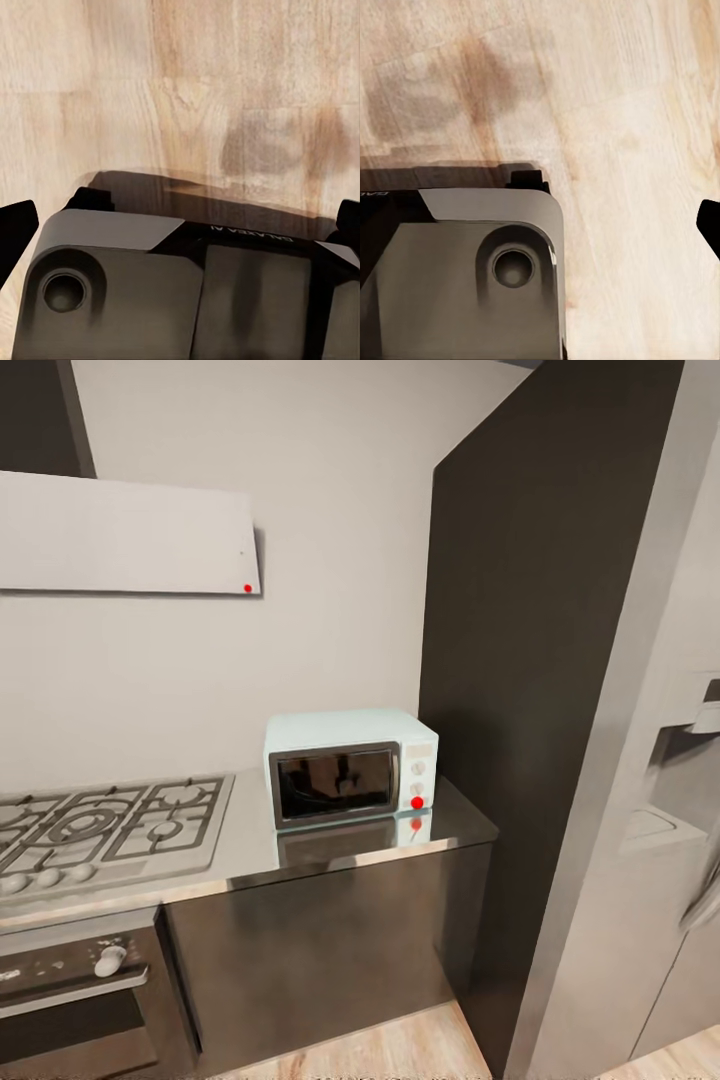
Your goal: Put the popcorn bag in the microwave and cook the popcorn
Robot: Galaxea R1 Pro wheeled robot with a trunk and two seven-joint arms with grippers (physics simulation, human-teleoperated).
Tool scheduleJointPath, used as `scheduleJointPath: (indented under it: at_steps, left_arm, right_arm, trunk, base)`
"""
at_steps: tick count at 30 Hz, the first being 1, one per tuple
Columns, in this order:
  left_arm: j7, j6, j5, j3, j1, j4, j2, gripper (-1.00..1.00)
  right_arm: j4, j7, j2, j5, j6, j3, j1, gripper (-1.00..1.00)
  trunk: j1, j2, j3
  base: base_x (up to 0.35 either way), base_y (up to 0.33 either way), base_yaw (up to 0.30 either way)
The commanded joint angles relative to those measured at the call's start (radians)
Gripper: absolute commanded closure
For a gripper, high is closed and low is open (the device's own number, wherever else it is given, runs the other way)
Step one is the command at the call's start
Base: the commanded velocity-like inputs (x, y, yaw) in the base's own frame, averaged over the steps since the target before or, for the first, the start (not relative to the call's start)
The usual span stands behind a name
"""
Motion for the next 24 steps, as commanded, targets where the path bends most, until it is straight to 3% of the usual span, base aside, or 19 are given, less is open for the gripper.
scheduleJointPath:
  at_steps: [1, 21, 24]
  left_arm:
    - [0.003, -0.003, 0.008, -0.009, -0.001, 0.000, 0.000, -1.00]
    - [0.002, -0.002, 0.006, -0.008, 0.000, -0.001, 0.001, -1.00]
    - [0.002, 0.000, 0.029, -0.007, -0.001, -0.001, 0.005, -1.00]
  right_arm:
    - [0.003, 0.001, 0.001, -0.010, -0.006, 0.008, -0.001, -1.00]
    - [0.003, 0.001, -0.008, -0.012, -0.013, 0.007, -0.001, -1.00]
    - [0.003, 0.001, -0.008, -0.012, -0.016, 0.008, -0.001, -1.00]
  trunk:
    - [0.000, -0.001, -0.003]
    - [0.000, -0.001, -0.035]
    - [0.000, -0.001, -0.038]
  base:
    - [0.000, 0.000, 0.000]
    - [0.000, 0.000, 0.000]
    - [0.000, 0.000, 0.000]
